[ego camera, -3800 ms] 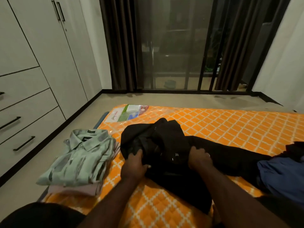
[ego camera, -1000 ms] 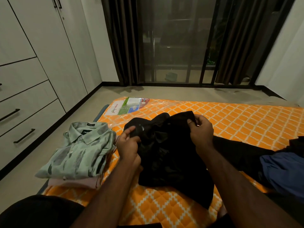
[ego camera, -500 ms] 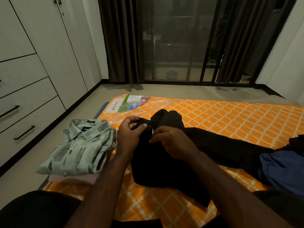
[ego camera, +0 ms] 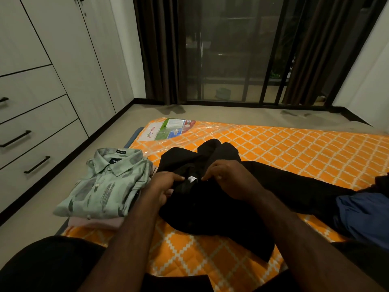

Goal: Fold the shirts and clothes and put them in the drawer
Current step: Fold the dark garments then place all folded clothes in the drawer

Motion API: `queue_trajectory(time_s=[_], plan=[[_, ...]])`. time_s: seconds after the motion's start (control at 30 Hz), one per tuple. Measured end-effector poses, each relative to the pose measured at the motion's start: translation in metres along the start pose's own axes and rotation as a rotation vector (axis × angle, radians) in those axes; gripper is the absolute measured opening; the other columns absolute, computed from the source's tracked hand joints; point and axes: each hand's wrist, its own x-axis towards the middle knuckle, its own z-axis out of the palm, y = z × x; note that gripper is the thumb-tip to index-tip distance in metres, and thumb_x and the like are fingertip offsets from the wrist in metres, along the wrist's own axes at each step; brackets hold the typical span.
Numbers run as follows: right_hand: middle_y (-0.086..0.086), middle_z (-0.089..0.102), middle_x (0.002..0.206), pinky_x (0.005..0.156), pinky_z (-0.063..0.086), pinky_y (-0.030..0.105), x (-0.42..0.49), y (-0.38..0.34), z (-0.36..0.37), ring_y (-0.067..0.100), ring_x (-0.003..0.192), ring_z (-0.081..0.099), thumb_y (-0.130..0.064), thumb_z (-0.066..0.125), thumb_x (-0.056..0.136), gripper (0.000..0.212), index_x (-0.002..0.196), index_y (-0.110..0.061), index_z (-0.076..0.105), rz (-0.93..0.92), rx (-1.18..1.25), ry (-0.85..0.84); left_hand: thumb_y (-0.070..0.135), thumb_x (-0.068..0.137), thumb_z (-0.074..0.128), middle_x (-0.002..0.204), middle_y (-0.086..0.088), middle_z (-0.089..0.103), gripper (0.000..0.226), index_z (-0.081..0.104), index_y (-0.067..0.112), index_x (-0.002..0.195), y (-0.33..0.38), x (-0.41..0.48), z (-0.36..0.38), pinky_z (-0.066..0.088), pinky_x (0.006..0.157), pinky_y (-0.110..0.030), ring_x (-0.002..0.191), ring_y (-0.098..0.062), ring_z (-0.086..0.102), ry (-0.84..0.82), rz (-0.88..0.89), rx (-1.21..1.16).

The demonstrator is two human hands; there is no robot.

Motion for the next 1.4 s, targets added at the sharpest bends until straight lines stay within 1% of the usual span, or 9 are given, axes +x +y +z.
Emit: queue_trajectory(time_s=[0.1, 0.17, 0.23, 0.43, 0.67, 1.07, 1.17, 1.3, 1.4], plan=[[-0.008, 0.072, 0.110, 0.082, 0.059, 0.032, -0.001, 0.001, 0.001, 0.006, 0.096, 0.067, 0.001, 0.058, 0.096, 0.036, 0.104, -0.026, 0.080, 0.014, 0.020, -0.013, -0.010, 0.093, 0.055, 0.081, -0.019, 0.072, 0.011, 0.065, -0.009, 0.098, -0.006, 0.001, 0.001, 0.058, 0.053, -0.031, 0.063, -0.026, 0.069, -0.069, -0.098, -0.286], [-0.009, 0.071, 0.110, 0.084, 0.058, 0.030, -0.002, 0.002, 0.000, 0.006, 0.097, 0.067, 0.003, 0.059, 0.095, 0.036, 0.104, -0.026, 0.080, 0.027, 0.033, -0.019, -0.012, 0.093, 0.051, 0.064, -0.018, 0.071, 0.011, 0.062, -0.009, 0.095, -0.007, -0.002, 0.000, 0.059, 0.048, -0.030, 0.054, -0.026, 0.071, -0.095, -0.123, -0.375], [-0.009, 0.071, 0.111, 0.085, 0.058, 0.029, -0.002, 0.003, -0.002, 0.005, 0.098, 0.066, 0.003, 0.061, 0.094, 0.037, 0.105, -0.026, 0.080, 0.035, 0.032, -0.029, -0.012, 0.093, 0.048, 0.075, -0.018, 0.074, 0.022, 0.065, -0.003, 0.105, -0.006, -0.002, 0.001, 0.062, 0.056, -0.034, 0.068, -0.029, 0.072, -0.131, -0.110, -0.403], [-0.010, 0.071, 0.111, 0.083, 0.057, 0.025, -0.002, 0.007, -0.002, 0.003, 0.099, 0.065, 0.004, 0.063, 0.092, 0.038, 0.107, -0.027, 0.079, 0.031, 0.022, 0.010, -0.012, 0.093, 0.058, 0.116, -0.006, 0.074, 0.043, 0.067, 0.013, 0.126, 0.003, -0.003, 0.013, 0.058, 0.091, -0.040, 0.107, -0.021, 0.070, -0.025, 0.448, -0.167], [-0.012, 0.070, 0.109, 0.078, 0.053, 0.018, -0.003, 0.008, -0.001, 0.002, 0.096, 0.065, 0.005, 0.066, 0.089, 0.040, 0.109, -0.027, 0.079, -0.010, 0.051, 0.050, 0.010, 0.094, 0.069, 0.091, -0.006, 0.077, 0.007, 0.072, 0.015, 0.097, 0.005, -0.010, 0.021, 0.058, 0.080, -0.040, 0.089, -0.027, 0.073, -0.055, 0.689, 0.091], [-0.012, 0.071, 0.109, 0.080, 0.054, 0.018, -0.001, 0.008, 0.001, 0.001, 0.095, 0.065, -0.002, 0.071, 0.091, 0.033, 0.108, -0.029, 0.079, 0.030, 0.052, -0.016, -0.008, 0.083, 0.064, 0.073, -0.006, 0.060, 0.020, 0.059, 0.011, 0.082, -0.001, -0.008, 0.016, 0.047, 0.061, -0.032, 0.068, -0.019, 0.057, -0.147, 0.692, 0.147], [-0.010, 0.072, 0.109, 0.080, 0.054, 0.019, -0.001, 0.007, 0.000, 0.001, 0.094, 0.065, -0.002, 0.070, 0.092, 0.032, 0.107, -0.028, 0.080, 0.025, 0.039, -0.013, -0.016, 0.080, 0.061, 0.083, -0.001, 0.064, 0.029, 0.055, 0.012, 0.084, -0.003, -0.010, 0.017, 0.050, 0.065, -0.030, 0.075, -0.011, 0.062, -0.173, 0.751, 0.162], [-0.011, 0.072, 0.107, 0.085, 0.056, 0.026, -0.001, 0.008, -0.001, 0.003, 0.097, 0.065, -0.003, 0.070, 0.090, 0.031, 0.106, -0.027, 0.080, 0.027, 0.021, -0.005, -0.027, 0.079, 0.047, 0.135, 0.001, 0.063, 0.062, 0.056, 0.013, 0.125, 0.000, -0.015, 0.017, 0.053, 0.099, -0.028, 0.131, -0.005, 0.055, -0.338, 0.801, 0.100], [-0.012, 0.071, 0.109, 0.086, 0.057, 0.030, -0.001, 0.011, -0.002, 0.003, 0.098, 0.065, -0.004, 0.070, 0.091, 0.031, 0.108, -0.029, 0.079, 0.053, 0.023, -0.023, -0.015, 0.084, 0.051, 0.133, 0.004, 0.065, 0.062, 0.055, 0.018, 0.136, 0.003, -0.015, 0.016, 0.055, 0.101, -0.036, 0.129, -0.009, 0.057, -0.353, 0.763, 0.013]])
